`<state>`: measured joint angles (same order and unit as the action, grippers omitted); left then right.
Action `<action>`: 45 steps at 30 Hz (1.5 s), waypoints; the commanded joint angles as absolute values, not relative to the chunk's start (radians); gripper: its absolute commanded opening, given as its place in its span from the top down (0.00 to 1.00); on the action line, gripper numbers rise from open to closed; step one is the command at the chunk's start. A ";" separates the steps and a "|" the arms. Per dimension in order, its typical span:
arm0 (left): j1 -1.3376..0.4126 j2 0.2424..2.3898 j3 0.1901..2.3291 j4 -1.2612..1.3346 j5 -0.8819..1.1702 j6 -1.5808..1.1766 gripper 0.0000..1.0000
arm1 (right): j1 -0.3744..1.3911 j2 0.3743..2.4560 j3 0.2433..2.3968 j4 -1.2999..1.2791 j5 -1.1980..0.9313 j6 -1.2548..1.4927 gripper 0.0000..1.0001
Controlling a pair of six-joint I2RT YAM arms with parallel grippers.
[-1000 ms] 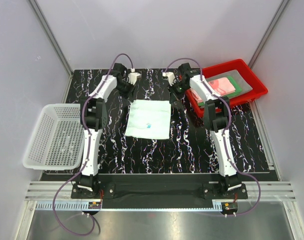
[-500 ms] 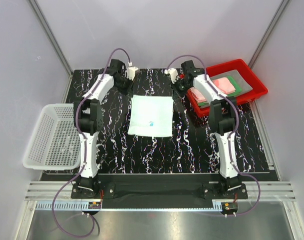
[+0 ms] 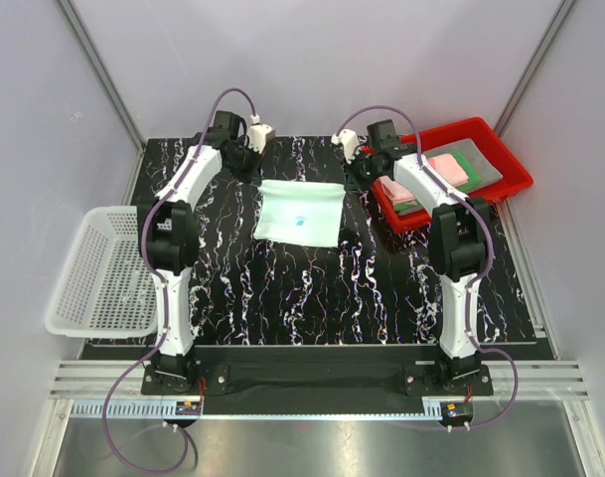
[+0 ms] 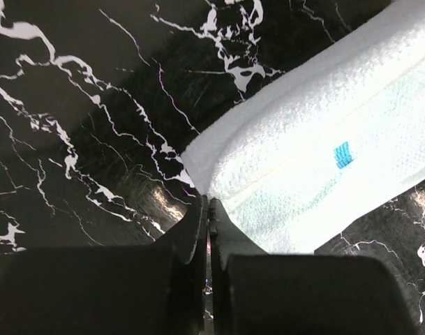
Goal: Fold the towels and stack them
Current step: Fold the towel
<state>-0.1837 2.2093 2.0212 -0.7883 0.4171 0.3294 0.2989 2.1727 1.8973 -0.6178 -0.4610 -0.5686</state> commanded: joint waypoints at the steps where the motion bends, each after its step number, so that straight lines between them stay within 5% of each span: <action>1: -0.184 2.148 2.003 -0.767 0.370 0.347 1.00 | 0.311 2.062 1.824 -0.526 -0.457 -0.568 1.00; 45: -0.221 1.802 1.390 -0.658 0.328 0.170 1.00 | 0.440 1.890 1.370 -0.431 -0.407 -0.407 1.00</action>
